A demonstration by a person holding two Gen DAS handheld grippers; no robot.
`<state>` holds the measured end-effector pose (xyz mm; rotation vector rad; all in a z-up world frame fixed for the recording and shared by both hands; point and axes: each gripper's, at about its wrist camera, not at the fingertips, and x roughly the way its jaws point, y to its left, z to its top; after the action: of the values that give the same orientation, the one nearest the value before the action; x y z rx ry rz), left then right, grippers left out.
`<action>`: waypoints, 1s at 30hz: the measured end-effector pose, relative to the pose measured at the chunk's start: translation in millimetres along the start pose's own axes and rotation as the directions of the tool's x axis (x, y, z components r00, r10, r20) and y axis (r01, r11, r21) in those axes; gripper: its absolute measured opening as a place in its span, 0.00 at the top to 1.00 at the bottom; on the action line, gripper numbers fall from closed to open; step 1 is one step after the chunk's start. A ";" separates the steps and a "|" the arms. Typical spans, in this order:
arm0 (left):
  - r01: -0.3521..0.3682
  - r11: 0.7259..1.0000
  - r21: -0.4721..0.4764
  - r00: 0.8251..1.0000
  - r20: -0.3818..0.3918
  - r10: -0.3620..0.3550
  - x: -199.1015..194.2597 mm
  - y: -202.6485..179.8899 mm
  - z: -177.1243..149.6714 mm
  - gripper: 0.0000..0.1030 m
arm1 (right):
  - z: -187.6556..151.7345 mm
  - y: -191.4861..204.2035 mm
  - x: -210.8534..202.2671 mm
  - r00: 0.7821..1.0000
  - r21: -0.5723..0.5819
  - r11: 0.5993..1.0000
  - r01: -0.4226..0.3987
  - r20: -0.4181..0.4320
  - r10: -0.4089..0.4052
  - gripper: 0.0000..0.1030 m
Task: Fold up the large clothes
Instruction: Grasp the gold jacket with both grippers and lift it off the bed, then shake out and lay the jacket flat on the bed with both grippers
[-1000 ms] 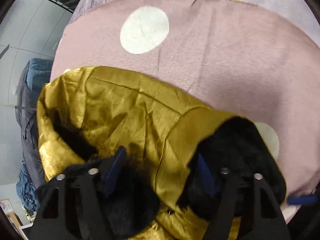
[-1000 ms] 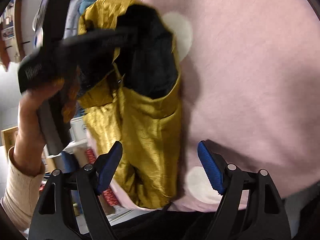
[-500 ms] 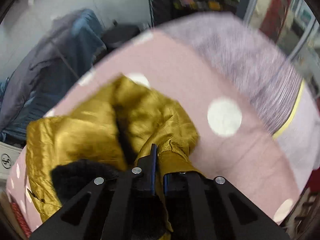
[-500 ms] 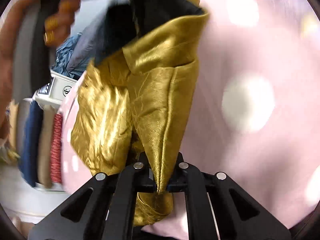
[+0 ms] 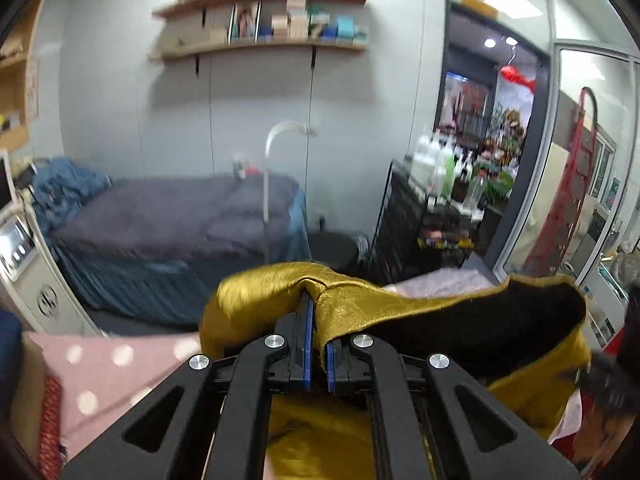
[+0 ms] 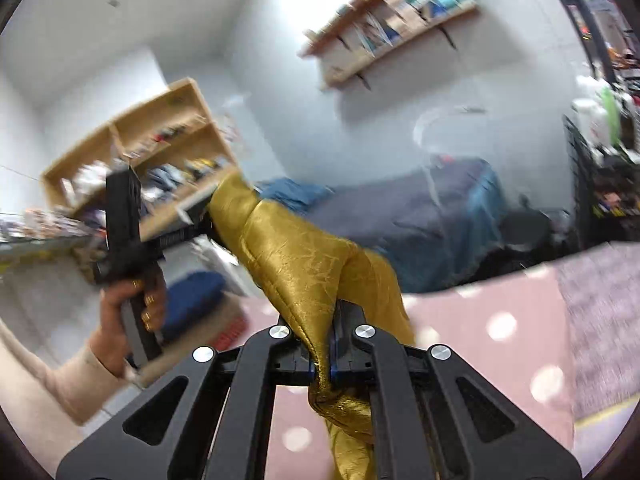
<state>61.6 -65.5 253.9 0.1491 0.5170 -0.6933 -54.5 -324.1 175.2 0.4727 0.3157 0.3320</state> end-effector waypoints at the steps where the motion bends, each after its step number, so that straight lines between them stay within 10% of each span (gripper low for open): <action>1: -0.007 1.000 0.004 0.999 0.037 0.007 -26.1 -1.5 5.6 0.96 | 12.8 5.1 -7.8 0.999 -0.016 0.999 -0.047 0.023 0.048 0.96; 6: 0.031 0.999 -0.032 0.978 0.208 -0.024 -132.7 -17.7 43.7 0.96 | 73.9 38.1 -56.3 0.951 -0.165 0.957 -0.238 0.161 0.265 0.96; 13: 0.069 0.998 -0.010 0.887 0.459 -0.057 -213.2 -33.6 83.3 0.96 | 146.9 53.2 -93.0 0.850 -0.225 0.887 -0.403 0.268 0.454 0.96; 17: 0.088 0.994 -0.064 0.885 0.462 -0.049 -195.7 -30.8 100.3 0.96 | 150.4 45.2 -68.9 0.912 -0.210 0.938 -0.276 0.252 0.324 0.95; 21: 0.017 0.991 -0.134 0.965 0.260 0.018 -112.0 -15.4 97.4 0.95 | 118.8 -16.4 0.3 0.991 -0.012 1.000 -0.026 0.127 0.027 0.81; 23: -0.032 0.987 -0.159 0.994 0.103 0.049 -49.0 -4.6 75.4 0.87 | 92.0 -60.6 37.6 0.993 0.101 0.989 0.104 0.037 -0.108 0.30; 24: -0.050 0.985 -0.164 0.999 0.012 0.053 -17.7 -0.8 60.7 0.82 | 69.8 -86.8 53.3 0.978 0.174 0.963 0.205 -0.002 -0.208 0.24; 25: -0.095 0.983 -0.154 0.992 -0.094 0.081 18.8 2.2 38.7 0.63 | 51.1 -107.5 64.3 0.959 0.227 0.932 0.282 -0.049 -0.279 0.24; 26: -0.133 0.980 -0.148 0.979 -0.175 0.107 46.7 6.5 16.3 0.24 | 32.4 -125.3 73.3 0.934 0.259 0.898 0.356 -0.114 -0.338 0.24; 27: -0.165 0.974 -0.154 0.964 -0.236 0.126 68.8 10.9 -6.4 0.12 | 5.9 -146.0 83.5 0.904 0.293 0.858 0.423 -0.196 -0.379 0.24; 30: -0.197 0.961 -0.196 0.913 -0.393 0.107 119.9 21.0 -87.6 0.09 | -60.4 -174.8 95.7 0.826 0.284 0.793 0.539 -0.365 -0.430 0.24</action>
<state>117.4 -91.8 117.2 0.1024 0.9454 -0.4442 50.6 -410.9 17.8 0.7018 0.7778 -0.1862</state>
